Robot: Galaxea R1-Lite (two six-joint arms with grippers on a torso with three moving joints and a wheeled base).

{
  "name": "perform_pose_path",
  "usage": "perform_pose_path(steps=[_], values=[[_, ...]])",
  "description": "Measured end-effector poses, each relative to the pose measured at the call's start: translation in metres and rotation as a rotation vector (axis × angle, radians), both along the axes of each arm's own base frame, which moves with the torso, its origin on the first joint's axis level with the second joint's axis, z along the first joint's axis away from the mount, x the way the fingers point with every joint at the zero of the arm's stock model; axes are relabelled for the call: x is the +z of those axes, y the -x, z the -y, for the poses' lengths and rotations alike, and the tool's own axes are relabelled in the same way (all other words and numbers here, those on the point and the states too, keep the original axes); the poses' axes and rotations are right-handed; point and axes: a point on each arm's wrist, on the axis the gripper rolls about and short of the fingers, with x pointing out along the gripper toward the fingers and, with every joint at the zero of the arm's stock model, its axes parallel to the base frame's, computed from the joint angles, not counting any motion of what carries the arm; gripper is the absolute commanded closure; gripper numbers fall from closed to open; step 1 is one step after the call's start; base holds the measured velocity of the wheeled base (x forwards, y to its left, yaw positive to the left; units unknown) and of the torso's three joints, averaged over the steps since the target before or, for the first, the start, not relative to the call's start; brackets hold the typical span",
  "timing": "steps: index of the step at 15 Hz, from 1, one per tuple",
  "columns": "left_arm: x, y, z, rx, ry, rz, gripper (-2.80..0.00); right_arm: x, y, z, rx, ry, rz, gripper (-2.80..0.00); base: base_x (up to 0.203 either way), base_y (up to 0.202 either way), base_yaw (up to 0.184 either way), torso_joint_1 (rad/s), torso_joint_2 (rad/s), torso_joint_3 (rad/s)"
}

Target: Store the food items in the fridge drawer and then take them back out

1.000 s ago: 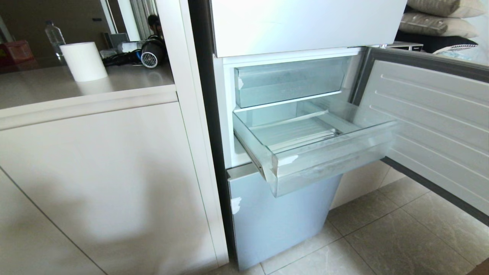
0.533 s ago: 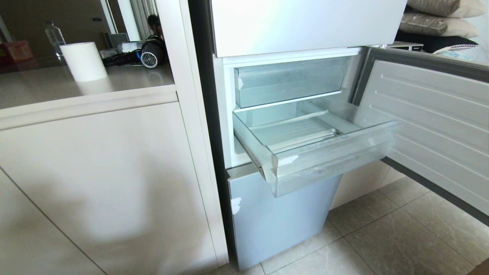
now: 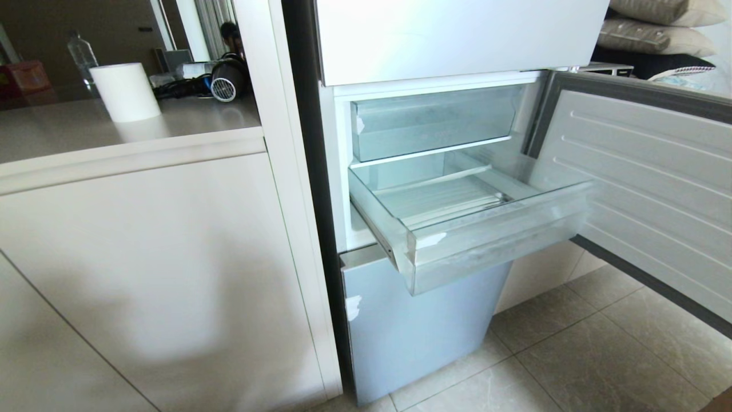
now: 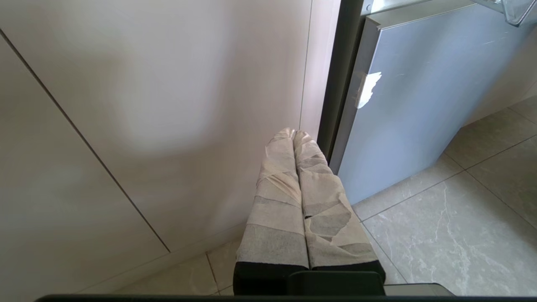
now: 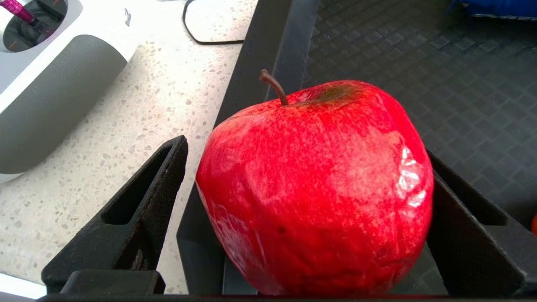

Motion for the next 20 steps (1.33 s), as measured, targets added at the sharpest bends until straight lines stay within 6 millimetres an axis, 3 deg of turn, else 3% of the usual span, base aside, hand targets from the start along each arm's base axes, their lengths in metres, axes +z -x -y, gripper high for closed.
perform_pose_path(steps=[2, 3, 14, 17, 20], values=[[0.000, 0.000, 0.000, 0.000, 0.000, 0.000, 0.00, 0.000, 0.000, -0.001, 0.000, -0.002, 0.000, -2.80, 0.000, 0.000, 0.000, 0.000, 0.00, 0.000], [0.000, 0.000, 0.000, 0.000, 0.000, 0.000, 0.00, 0.000, 0.000, -0.001, 0.000, -0.002, 0.000, 0.00, 0.000, 0.000, 0.000, 0.000, 0.00, 0.000], [0.000, 0.000, 0.000, 0.000, 0.000, 0.000, 0.00, 0.006, 0.004, -0.007, 0.001, 0.010, -0.008, 0.00, 0.000, 0.000, 0.000, 0.000, 0.00, 0.000], [0.000, 0.000, 0.000, 0.000, 0.000, 0.000, 0.00, 0.023, 0.014, -0.030, 0.023, 0.021, 0.011, 0.00, 0.000, 0.000, 0.000, 0.000, 0.00, 0.000], [0.000, 0.000, 0.000, 0.000, 0.000, 0.000, 0.00, 0.041, 0.025, -0.073, 0.030, 0.021, 0.020, 0.00, 0.000, 0.000, 0.000, 0.000, 0.00, 0.000]])
